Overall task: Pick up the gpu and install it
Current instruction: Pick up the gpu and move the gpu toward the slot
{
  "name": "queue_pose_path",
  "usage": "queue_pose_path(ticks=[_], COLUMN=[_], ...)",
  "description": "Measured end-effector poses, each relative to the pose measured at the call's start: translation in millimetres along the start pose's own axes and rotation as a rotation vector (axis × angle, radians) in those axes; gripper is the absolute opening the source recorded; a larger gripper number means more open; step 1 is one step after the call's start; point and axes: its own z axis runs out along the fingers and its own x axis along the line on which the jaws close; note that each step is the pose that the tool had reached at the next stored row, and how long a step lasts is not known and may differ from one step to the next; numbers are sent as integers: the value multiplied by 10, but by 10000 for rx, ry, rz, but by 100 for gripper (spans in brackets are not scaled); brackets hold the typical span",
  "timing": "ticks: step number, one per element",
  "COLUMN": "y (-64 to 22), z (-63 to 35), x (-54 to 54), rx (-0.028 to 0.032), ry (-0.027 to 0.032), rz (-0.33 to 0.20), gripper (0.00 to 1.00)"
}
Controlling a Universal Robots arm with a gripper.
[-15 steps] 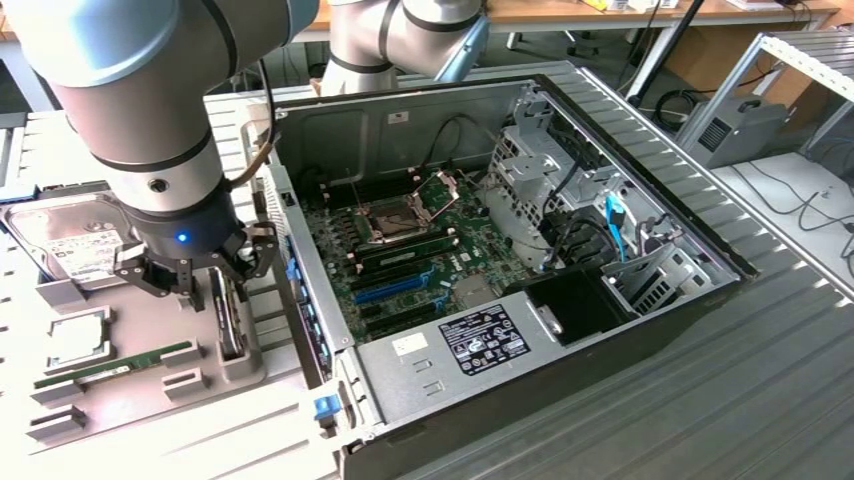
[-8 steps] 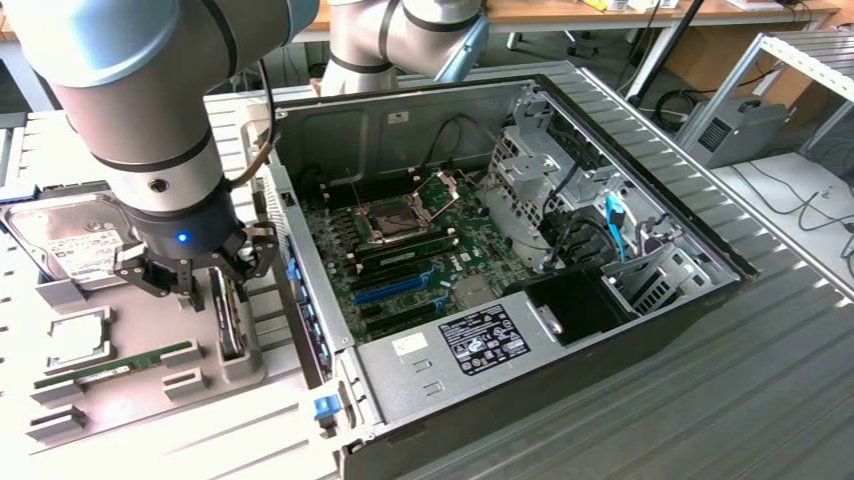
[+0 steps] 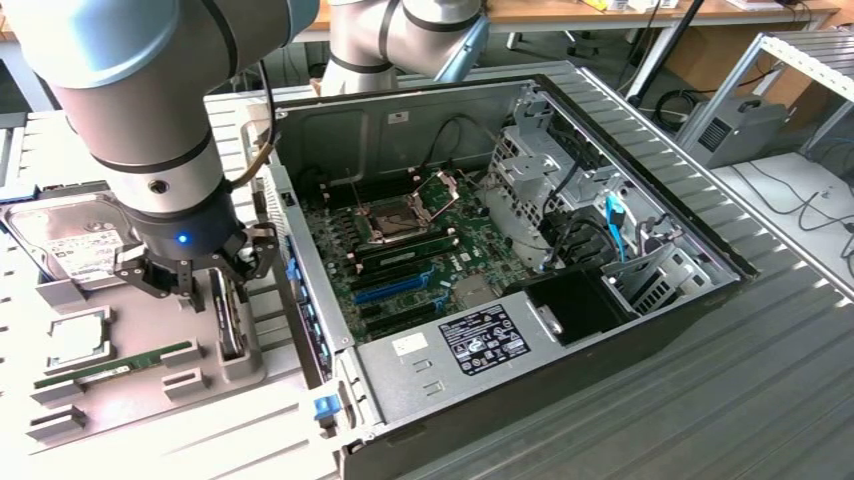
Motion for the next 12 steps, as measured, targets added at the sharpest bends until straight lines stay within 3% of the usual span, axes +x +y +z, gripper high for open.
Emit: queue_pose_path(ticks=[10,12], y=[0,0], z=[-6,-6], x=[0,0], rx=[2,2], ry=[2,1], rz=[0,0], gripper=[47,34])
